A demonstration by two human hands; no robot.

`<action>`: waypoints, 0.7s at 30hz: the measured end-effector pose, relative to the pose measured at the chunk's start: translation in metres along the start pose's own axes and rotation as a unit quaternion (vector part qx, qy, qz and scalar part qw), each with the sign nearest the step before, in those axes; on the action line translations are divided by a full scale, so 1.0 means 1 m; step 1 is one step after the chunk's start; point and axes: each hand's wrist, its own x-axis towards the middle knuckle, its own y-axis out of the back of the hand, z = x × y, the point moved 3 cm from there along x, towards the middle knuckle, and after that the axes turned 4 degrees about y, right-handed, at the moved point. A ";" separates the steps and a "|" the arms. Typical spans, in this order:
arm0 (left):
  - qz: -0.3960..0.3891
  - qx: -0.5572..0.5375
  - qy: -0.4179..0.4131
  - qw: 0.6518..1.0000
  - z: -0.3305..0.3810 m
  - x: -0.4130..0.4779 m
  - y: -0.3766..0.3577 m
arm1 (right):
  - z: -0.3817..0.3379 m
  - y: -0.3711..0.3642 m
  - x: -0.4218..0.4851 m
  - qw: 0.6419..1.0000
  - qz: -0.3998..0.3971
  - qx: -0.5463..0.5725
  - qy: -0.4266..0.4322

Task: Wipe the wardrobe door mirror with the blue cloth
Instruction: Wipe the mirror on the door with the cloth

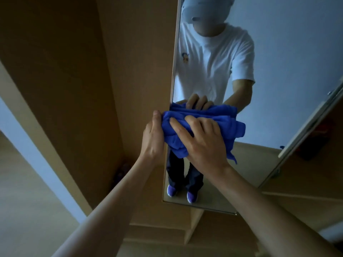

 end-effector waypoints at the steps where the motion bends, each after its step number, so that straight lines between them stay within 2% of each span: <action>1: 0.009 0.003 -0.001 1.000 -0.008 0.001 0.002 | -0.005 -0.007 -0.011 1.000 -0.006 -0.001 0.005; 5: 0.038 0.050 0.000 0.998 -0.040 -0.002 0.009 | -0.027 -0.030 -0.056 0.999 -0.032 0.009 0.019; 11: 0.042 0.097 0.059 0.993 -0.109 -0.010 0.022 | -0.060 -0.066 -0.115 0.997 -0.058 0.043 -0.008; 21: 0.021 0.096 0.108 0.989 -0.203 -0.013 0.041 | -0.115 -0.116 -0.205 0.988 -0.112 0.098 -0.047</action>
